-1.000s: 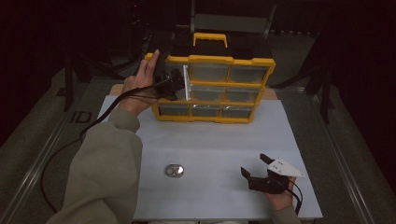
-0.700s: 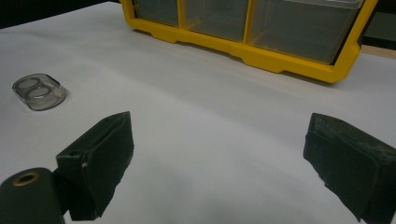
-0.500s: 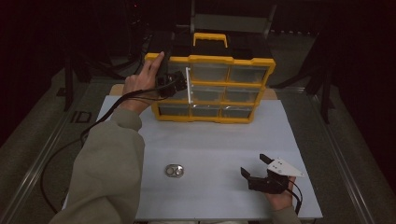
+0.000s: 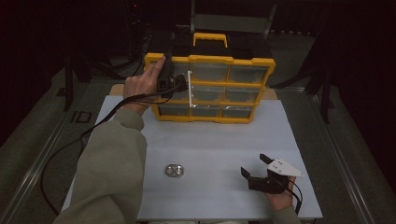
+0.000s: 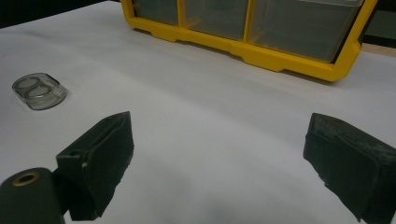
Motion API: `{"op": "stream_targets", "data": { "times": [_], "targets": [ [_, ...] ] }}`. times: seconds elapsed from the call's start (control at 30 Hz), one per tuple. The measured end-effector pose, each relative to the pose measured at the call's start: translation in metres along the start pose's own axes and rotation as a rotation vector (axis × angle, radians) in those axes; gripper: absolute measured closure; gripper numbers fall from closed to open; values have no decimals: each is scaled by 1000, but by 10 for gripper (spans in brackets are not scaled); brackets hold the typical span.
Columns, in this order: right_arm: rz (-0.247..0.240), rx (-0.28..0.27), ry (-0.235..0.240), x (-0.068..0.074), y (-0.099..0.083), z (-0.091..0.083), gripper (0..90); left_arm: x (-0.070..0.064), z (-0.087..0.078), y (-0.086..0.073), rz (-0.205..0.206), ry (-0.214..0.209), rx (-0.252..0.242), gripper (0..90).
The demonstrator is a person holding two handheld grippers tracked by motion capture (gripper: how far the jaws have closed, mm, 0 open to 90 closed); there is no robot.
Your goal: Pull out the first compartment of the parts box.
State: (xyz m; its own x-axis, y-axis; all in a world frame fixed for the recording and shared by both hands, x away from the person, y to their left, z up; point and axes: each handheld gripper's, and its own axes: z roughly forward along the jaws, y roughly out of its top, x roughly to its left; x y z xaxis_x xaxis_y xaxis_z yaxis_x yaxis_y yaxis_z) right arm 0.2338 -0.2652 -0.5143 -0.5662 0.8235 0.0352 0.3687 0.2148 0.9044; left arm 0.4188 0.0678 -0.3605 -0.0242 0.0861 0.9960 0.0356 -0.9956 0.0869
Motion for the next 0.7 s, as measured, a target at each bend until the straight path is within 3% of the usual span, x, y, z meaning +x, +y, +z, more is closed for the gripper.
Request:
{"op": "stream_targets", "data": {
  "times": [0.2,0.23,0.33,0.7],
  "targets": [
    [-3,0,-1,0,0,0,83,-3,-1,0,13,17,-5,603],
    [-2,0,-2,0,0,0,83,-7,-2,0,28,45,-5,615],
    [-2,-1,-4,0,0,0,83,-10,-2,0,34,69,3,622],
    [-6,-3,-4,-1,0,-1,83,-15,-14,-1,35,94,-7,673]
  ]
}}
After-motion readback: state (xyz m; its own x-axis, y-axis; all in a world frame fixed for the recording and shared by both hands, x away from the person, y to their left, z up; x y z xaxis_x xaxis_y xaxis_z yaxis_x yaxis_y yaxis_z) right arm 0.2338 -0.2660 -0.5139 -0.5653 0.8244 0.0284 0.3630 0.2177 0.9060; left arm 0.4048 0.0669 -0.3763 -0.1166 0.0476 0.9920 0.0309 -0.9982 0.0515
